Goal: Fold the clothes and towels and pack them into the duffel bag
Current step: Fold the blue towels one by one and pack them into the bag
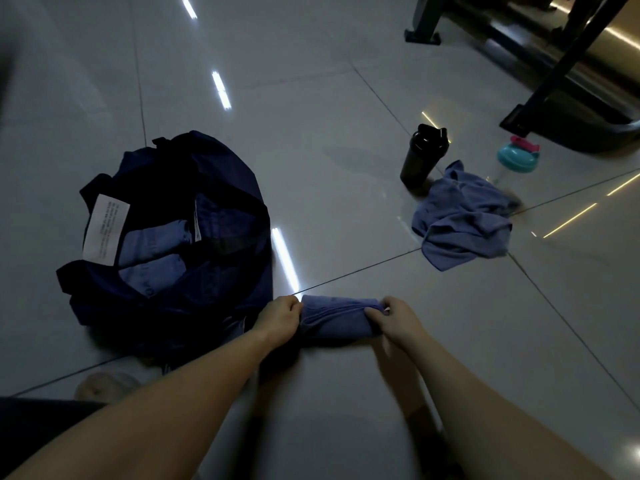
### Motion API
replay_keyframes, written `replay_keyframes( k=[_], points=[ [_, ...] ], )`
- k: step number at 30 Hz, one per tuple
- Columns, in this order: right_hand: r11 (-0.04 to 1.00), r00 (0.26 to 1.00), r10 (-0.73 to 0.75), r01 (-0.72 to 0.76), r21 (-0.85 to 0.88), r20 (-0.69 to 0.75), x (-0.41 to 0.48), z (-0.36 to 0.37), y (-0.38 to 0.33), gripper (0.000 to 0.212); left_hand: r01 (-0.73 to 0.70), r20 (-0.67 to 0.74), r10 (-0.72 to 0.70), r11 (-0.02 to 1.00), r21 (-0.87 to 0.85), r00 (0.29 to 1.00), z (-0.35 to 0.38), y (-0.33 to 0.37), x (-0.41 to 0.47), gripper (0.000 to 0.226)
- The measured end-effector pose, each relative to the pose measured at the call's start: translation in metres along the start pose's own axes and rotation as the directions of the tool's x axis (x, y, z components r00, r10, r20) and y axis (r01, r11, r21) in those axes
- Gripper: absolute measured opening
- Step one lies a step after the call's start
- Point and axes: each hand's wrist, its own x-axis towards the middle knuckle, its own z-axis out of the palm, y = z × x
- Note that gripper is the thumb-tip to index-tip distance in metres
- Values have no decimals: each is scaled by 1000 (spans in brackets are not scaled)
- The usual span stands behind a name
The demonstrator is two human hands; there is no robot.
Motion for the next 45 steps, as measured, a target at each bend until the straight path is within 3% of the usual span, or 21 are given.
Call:
replay_keyframes(
  k=[4, 8, 13, 20, 22, 24, 26, 27, 29, 30, 33, 35, 37, 39, 41, 42, 43, 45],
  points=[
    [997, 1000, 26, -27, -66, -17, 10, 5, -1, 36, -43, -4, 42, 997, -62, 999, 0, 6, -6, 51],
    [996, 999, 49, -50, -75, -8, 18, 4, -3, 38, -85, 1, 85, 994, 76, 996, 5, 5, -1, 51],
    [990, 991, 122, -117, -82, 54, 31, 4, -5, 36, 1, 25, -1, 1000, -22, 1000, 6, 11, 8, 44],
    [972, 972, 231, -228, -47, 46, 39, 15, -2, 38, 207, -62, -198, 960, 190, 978, 17, 29, 17, 53],
    [967, 969, 244, -240, -86, 43, 41, 16, -3, 40, 117, -172, -67, 947, 300, 983, 16, 33, 14, 39],
    [963, 967, 252, -247, -107, 38, 43, 16, -5, 41, -143, -264, 287, 878, 456, 921, 12, 34, 9, 17],
    [961, 965, 259, -253, -108, 37, 45, 16, -7, 40, -457, -193, 640, 698, 552, 744, 16, 32, 8, 17],
    [960, 964, 262, -257, -111, 35, 46, 15, -8, 40, -568, -119, 749, 586, 578, 652, 19, 32, 6, 17],
    [960, 963, 269, -265, -96, 31, 48, 17, -8, 41, -661, 30, 826, 427, 617, 562, 26, 30, 0, 25],
    [959, 961, 273, -270, -83, 33, 48, 17, -8, 41, -671, 93, 820, 390, 631, 565, 30, 26, -2, 34],
    [957, 957, 288, -287, -47, 37, 45, 15, -9, 42, -581, 226, 663, 381, 719, 714, 32, 10, -5, 64],
    [952, 956, 295, -293, -93, 6, 36, 11, -14, 42, -517, 245, 563, 393, 761, 789, 31, 5, -3, 67],
    [931, 969, 210, -238, -276, -129, 24, 7, -21, 39, -485, 238, 509, 431, 761, 827, 31, 6, 3, 66],
    [846, 945, -143, -37, -531, -294, 15, 6, -28, 26, -473, 218, 504, 459, 752, 836, 32, 9, 11, 66],
    [685, 820, -541, 300, -664, -189, 11, 12, -33, 28, -475, 208, 503, 488, 732, 839, 32, 13, 14, 69],
    [603, 751, -656, 457, -654, -81, 11, 18, -31, 31, -479, 220, 488, 507, 716, 845, 33, 15, 15, 70],
    [563, 718, -695, 557, -610, 14, 9, 23, -29, 33, -474, 230, 460, 533, 700, 857, 32, 17, 15, 73],
    [577, 750, -648, 599, -555, 135, -2, 29, -24, 45, -461, 222, 442, 562, 687, 869, 30, 21, 15, 75]
  ],
)
